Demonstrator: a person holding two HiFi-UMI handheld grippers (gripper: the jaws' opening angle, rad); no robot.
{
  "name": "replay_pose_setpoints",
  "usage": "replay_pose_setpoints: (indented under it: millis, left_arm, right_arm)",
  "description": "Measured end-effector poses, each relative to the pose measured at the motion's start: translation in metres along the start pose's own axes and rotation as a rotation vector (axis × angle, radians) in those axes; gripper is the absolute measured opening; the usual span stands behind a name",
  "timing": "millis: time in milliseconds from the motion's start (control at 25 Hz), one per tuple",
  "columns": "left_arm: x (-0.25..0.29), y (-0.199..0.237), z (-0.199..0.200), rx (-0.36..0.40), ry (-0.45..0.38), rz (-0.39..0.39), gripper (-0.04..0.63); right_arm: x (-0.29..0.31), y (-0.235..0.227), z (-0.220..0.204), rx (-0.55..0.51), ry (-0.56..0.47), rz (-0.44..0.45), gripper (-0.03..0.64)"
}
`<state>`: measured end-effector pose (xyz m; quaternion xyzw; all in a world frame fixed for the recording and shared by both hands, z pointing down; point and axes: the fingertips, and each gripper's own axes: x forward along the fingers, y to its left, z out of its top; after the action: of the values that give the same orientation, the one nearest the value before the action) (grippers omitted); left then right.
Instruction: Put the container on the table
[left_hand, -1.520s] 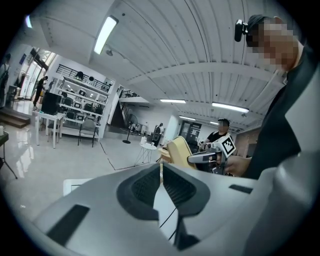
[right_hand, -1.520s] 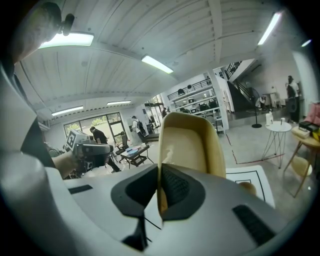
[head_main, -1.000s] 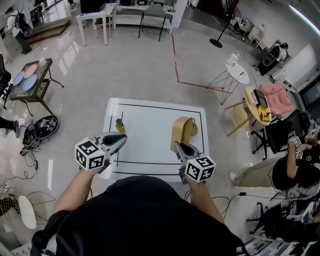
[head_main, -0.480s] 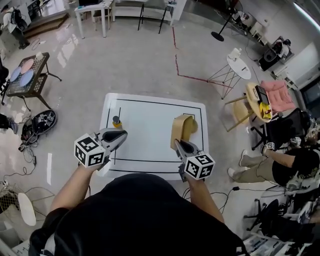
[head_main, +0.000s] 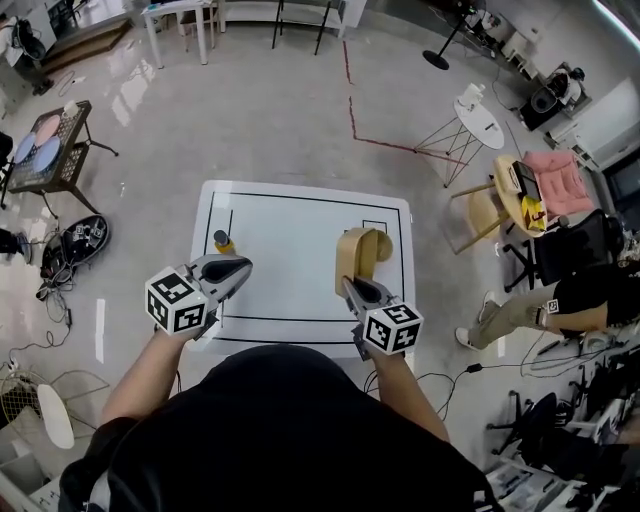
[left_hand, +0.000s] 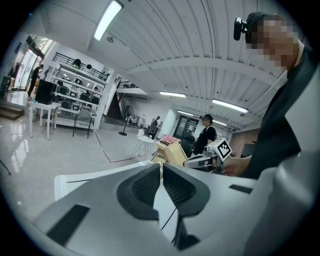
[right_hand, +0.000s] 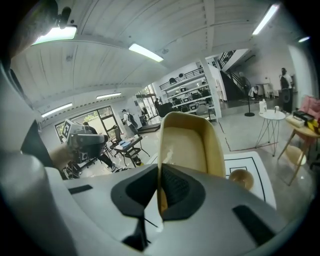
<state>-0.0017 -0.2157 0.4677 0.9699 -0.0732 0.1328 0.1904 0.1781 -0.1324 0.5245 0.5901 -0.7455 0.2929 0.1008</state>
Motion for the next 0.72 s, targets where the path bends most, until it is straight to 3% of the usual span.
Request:
replay_pose_setpoints:
  millis: [720]
  left_arm:
    - [0.046, 0.015, -0.022, -0.064, 0.041, -0.007, 0.021]
  right_arm:
    - [0.041, -0.04, -0.058, 0.017, 0.16, 0.009, 0.017]
